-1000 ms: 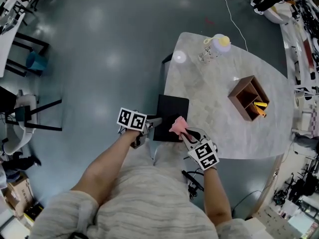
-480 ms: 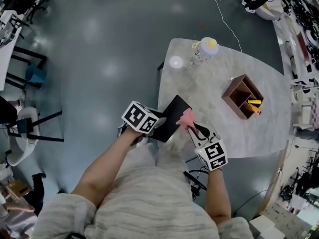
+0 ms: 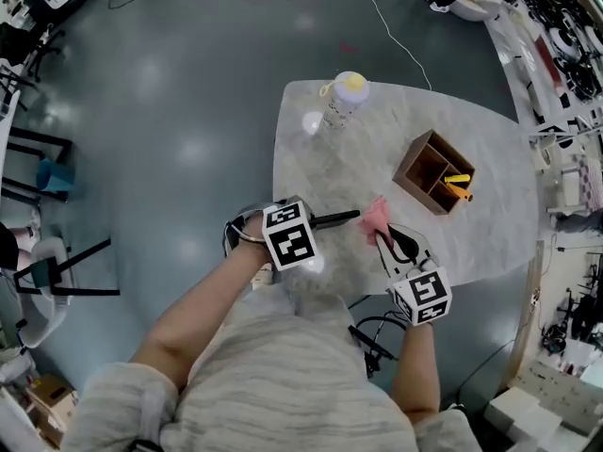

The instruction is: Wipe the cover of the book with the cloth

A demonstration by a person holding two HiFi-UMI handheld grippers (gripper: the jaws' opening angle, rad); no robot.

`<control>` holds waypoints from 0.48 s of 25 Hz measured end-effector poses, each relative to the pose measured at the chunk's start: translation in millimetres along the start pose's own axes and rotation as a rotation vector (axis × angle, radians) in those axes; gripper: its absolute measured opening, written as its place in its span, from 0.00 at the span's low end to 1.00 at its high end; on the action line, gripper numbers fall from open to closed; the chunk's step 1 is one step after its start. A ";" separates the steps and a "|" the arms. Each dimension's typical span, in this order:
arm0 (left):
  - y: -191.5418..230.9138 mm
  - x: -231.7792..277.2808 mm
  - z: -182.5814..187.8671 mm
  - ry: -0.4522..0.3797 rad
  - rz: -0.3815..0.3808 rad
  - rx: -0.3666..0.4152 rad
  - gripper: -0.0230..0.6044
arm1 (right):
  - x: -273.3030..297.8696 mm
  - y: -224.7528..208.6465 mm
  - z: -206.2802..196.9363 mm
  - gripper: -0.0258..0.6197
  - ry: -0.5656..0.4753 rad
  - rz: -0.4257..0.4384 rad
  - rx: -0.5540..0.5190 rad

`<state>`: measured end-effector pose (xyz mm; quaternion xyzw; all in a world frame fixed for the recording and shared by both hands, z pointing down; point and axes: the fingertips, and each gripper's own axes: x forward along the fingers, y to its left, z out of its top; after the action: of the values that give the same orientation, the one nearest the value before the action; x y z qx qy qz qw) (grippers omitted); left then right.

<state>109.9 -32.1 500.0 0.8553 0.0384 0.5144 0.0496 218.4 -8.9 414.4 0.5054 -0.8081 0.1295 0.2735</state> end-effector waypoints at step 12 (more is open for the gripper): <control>-41.4 23.7 -0.8 0.024 -0.030 0.302 0.16 | 8.6 13.5 1.7 0.13 0.061 0.143 -0.120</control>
<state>119.7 11.7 515.9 0.8462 0.1285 0.5120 -0.0723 203.0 -10.0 418.9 0.4248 -0.8398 0.1155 0.3178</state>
